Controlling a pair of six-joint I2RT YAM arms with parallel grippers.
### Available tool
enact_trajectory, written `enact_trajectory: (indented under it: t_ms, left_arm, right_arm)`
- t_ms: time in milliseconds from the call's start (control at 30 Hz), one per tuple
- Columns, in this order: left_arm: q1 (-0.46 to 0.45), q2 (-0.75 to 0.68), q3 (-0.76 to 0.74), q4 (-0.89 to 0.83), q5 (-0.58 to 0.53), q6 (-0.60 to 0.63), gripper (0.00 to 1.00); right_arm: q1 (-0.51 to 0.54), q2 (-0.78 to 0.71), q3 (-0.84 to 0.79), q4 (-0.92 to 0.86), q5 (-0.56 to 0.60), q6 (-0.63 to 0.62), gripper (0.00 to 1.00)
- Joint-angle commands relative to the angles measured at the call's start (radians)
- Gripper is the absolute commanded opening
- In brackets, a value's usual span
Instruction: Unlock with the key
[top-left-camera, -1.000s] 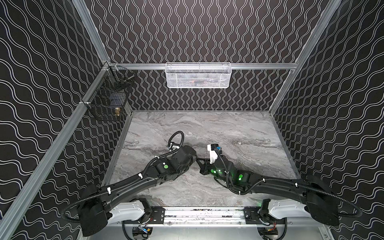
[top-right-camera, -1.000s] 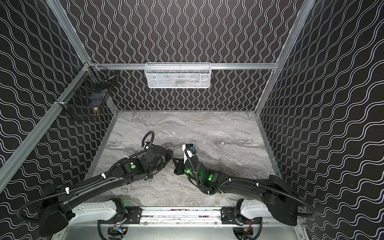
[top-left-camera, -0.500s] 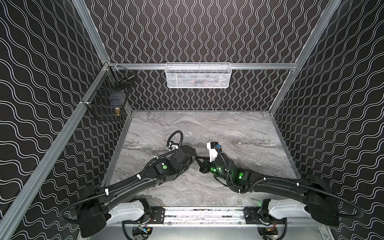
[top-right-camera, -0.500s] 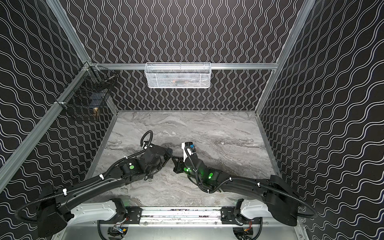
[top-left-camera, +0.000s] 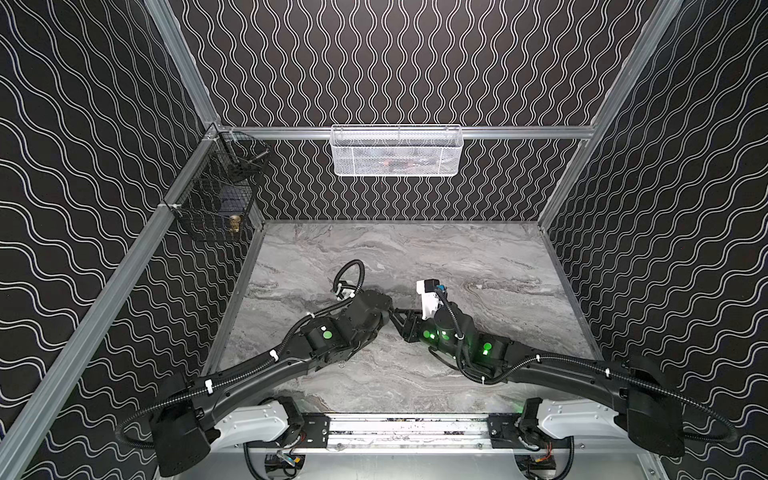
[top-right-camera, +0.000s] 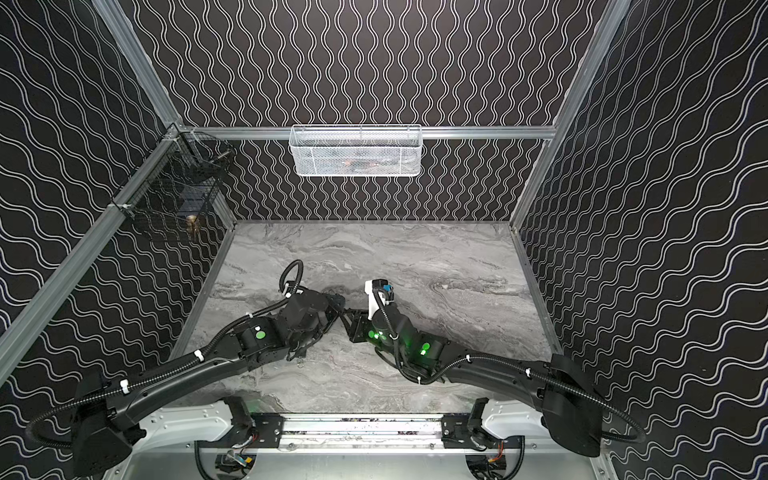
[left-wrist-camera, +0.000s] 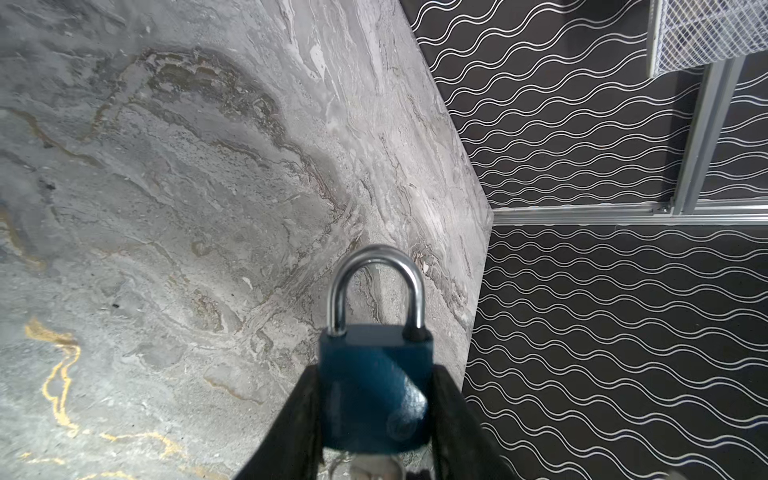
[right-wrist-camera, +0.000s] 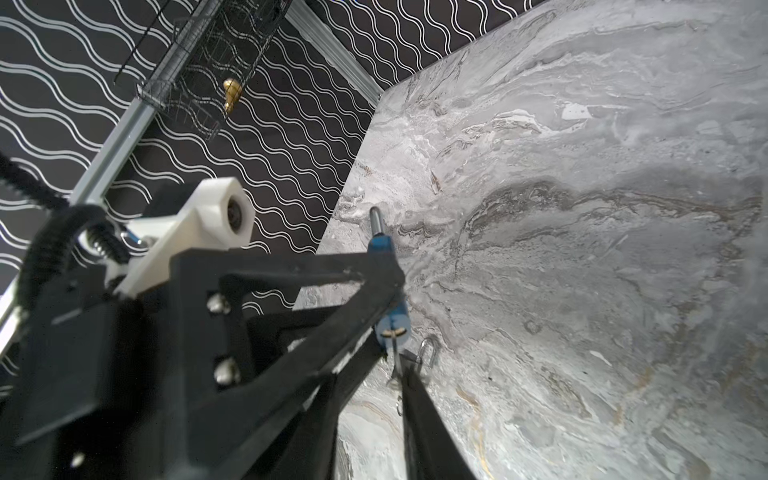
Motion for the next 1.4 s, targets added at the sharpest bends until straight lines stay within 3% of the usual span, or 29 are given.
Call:
enact_trajectory:
  t_ms: [0,567,833,1367]
  left_arm:
    - [-0.001,0.002,0.013,0.027,-0.012,0.016,0.0]
    - [-0.001,0.002,0.009,0.042,-0.018,0.012,0.0]
    - [-0.001,0.002,0.006,0.079,-0.021,0.013,0.0]
    - [-0.003,-0.025,-0.043,0.246,0.063,-0.032,0.0]
  right_arm:
    - [-0.008,0.008,0.017,-0.023,-0.004,0.048,0.29]
    - [-0.048,0.05,0.025,-0.005,-0.042,0.077,0.15]
    - [-0.055,0.056,0.023,-0.025,-0.073,0.11,0.0]
    - [-0.066,0.018,-0.087,0.21,-0.109,0.35,0.0]
